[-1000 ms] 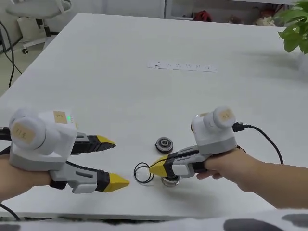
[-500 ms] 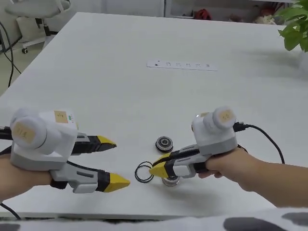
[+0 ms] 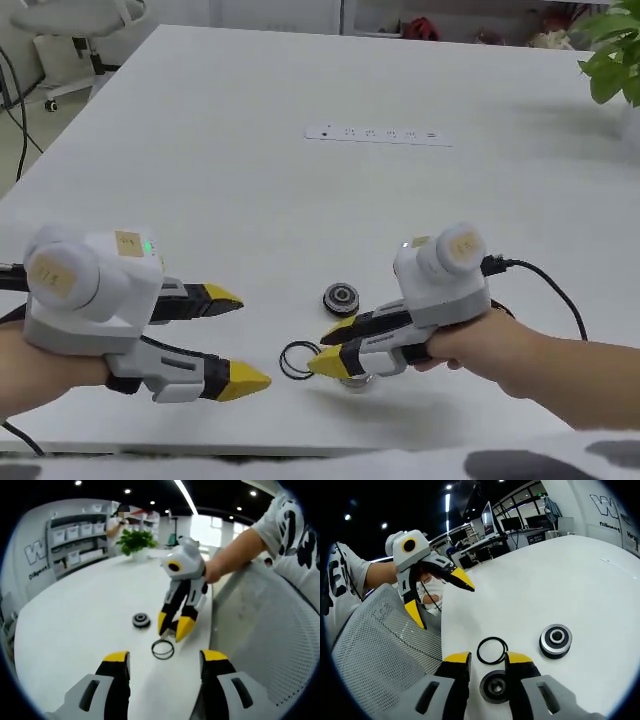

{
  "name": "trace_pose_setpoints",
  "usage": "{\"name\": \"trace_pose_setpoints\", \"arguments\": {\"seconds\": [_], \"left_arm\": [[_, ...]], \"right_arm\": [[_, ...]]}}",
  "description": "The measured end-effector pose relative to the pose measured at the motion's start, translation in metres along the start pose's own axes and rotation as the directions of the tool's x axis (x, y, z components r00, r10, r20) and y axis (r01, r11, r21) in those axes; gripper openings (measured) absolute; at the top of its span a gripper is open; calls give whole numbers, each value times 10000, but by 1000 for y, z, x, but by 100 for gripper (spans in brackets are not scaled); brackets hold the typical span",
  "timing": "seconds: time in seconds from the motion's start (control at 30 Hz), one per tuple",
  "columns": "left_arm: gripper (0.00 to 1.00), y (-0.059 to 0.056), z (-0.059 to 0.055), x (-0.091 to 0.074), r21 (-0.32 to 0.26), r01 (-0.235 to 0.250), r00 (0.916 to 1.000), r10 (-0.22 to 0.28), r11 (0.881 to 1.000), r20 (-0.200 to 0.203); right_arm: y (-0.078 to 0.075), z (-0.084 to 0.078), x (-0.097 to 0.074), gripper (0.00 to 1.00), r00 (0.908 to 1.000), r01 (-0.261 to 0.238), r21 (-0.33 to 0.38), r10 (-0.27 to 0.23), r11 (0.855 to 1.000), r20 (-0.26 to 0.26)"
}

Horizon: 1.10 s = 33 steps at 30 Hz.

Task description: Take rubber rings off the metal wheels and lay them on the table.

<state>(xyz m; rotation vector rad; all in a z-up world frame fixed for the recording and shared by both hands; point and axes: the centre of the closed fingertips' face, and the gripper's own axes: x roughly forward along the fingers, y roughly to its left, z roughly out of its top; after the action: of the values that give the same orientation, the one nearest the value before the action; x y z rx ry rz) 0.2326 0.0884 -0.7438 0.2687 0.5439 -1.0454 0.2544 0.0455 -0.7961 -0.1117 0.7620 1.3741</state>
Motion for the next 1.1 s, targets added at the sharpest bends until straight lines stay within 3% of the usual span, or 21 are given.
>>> {"name": "trace_pose_setpoints", "arguments": {"seconds": [0.6, 1.1], "left_arm": [[57, 9, 5, 0, 49, -130, 9999, 130, 9999, 60], [57, 17, 13, 6, 148, -169, 9998, 168, 9997, 50]], "right_arm": [[-8, 14, -16, 27, 9983, 255, 9, -255, 9997, 521], [-27, 16, -38, 27, 9934, 766, 209, -781, 9968, 839]]}}
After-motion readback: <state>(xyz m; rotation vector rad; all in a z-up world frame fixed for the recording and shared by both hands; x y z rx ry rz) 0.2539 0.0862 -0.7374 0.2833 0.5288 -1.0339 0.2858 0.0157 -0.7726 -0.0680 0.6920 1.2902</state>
